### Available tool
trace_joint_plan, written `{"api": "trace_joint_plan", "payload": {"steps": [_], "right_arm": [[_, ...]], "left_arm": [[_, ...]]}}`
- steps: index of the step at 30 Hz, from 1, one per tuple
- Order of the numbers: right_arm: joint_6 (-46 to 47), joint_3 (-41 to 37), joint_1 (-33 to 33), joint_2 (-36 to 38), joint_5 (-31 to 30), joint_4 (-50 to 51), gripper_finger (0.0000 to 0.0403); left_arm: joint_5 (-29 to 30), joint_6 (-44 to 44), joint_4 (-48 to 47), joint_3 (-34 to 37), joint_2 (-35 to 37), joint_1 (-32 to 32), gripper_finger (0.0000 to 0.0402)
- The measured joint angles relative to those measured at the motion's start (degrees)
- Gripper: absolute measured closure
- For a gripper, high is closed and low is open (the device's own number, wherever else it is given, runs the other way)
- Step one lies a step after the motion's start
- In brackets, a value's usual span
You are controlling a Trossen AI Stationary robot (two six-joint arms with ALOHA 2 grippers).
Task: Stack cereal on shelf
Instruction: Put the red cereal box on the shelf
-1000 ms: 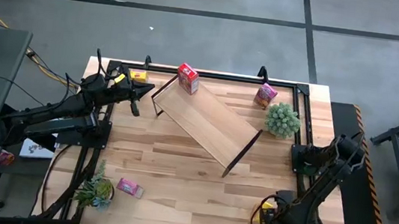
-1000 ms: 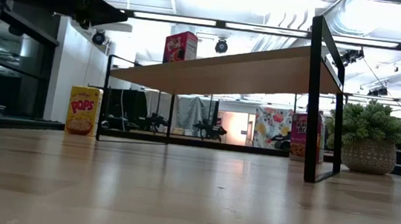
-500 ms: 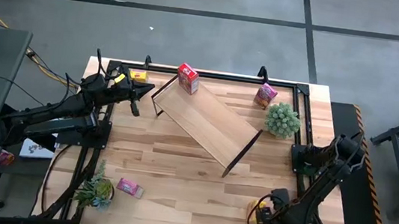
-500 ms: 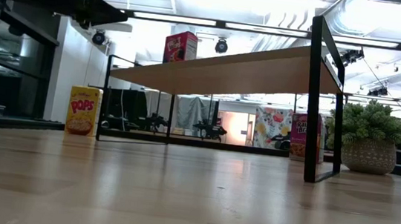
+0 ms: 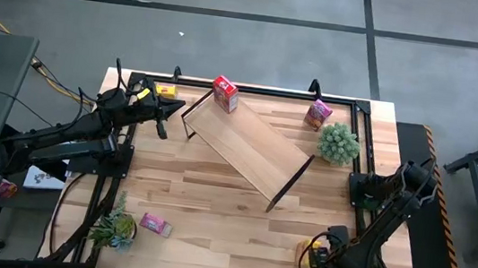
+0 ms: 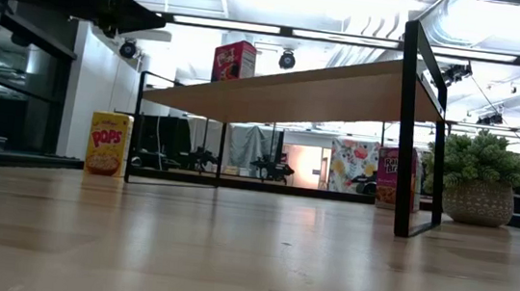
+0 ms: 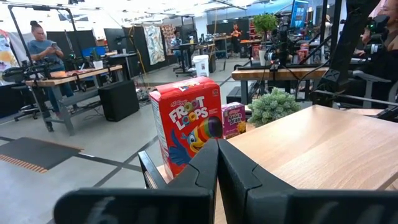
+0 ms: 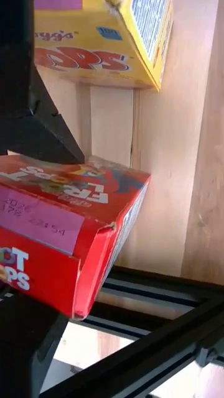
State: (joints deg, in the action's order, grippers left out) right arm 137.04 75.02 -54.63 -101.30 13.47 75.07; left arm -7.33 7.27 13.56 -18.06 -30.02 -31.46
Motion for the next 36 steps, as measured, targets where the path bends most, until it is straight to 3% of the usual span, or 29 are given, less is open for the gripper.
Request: {"api": "trace_joint_plan", "payload": {"steps": [13,19,24,31,36], "right_arm": [[-1.9,0.5,-0.2,0.2,0.1,0.7,0.0241],[-5.1,5.2,-0.2,1.9,-2.7,5.2,0.0256],[-6.8,13.8,-0.2,2.8,-11.0,15.3,0.0247],[-13.1,20.4,0.6,6.4,-33.3,15.0,0.0247],[-23.3,25.6,2.4,7.1,-43.9,15.0,0.0247]], "left_arm": [[0.0,0.0,0.1,0.0,0.0,0.0,0.0401],[0.0,0.0,0.1,0.0,0.0,0.0,0.0401],[0.0,-0.1,0.4,0.0,0.0,0.0,0.0401],[0.0,-0.2,0.9,0.0,0.0,0.0,0.0401],[0.0,-0.2,0.9,0.0,0.0,0.0,0.0401]]}}
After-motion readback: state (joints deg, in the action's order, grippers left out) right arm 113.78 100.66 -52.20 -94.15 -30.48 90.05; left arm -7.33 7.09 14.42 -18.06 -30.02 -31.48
